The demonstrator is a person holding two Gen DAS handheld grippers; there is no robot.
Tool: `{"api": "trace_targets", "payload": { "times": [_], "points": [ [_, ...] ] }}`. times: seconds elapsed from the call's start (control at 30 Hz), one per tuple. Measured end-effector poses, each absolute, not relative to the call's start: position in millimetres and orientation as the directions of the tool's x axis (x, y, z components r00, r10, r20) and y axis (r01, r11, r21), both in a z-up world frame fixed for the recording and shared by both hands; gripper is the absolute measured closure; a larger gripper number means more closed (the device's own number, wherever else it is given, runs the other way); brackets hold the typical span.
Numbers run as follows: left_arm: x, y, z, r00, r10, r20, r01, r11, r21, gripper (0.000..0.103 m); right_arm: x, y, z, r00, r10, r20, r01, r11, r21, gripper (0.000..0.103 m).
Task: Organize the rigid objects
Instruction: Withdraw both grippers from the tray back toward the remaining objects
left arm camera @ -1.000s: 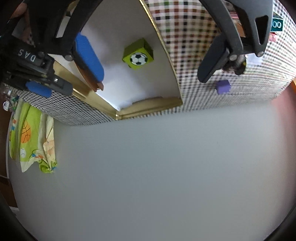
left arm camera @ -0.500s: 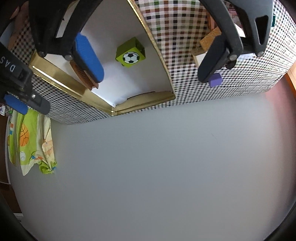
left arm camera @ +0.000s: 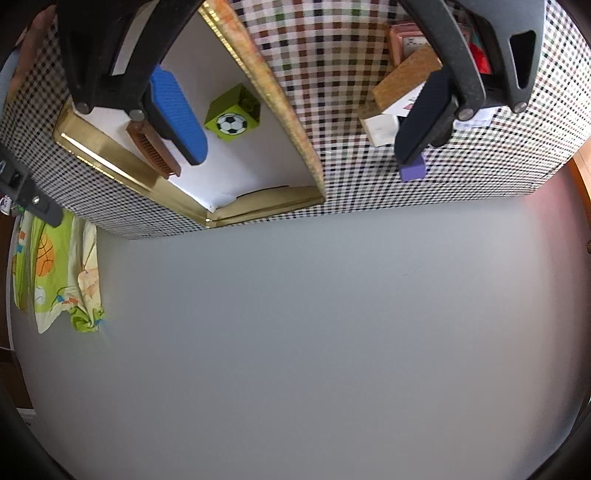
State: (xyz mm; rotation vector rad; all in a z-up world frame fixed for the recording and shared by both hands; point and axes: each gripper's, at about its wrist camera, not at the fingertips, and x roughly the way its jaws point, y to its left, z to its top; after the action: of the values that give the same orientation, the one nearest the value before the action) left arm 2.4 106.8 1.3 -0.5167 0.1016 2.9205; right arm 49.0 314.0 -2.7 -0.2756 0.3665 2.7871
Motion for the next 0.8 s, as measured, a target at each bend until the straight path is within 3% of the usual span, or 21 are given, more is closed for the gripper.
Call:
{"api": "trace_targets", "payload": {
  "times": [0.17,0.8],
  "points": [
    [4.4,95.2,1.7,-0.924,0.162,-0.345,-0.183,-0.983,0.028,0.001,52.3,304.9,-4.4,-0.932,0.282,-0.229,-0.342,-0.894,0.288,0.024],
    [12.4,19.2,-1.7,-0.919,0.058,-0.39,-0.052,-0.998,-0.026,0.001,33.4,237.7,-4.3,-0.957,0.136,-0.257,-0.203,-0.945,0.258,0.024]
  ]
}}
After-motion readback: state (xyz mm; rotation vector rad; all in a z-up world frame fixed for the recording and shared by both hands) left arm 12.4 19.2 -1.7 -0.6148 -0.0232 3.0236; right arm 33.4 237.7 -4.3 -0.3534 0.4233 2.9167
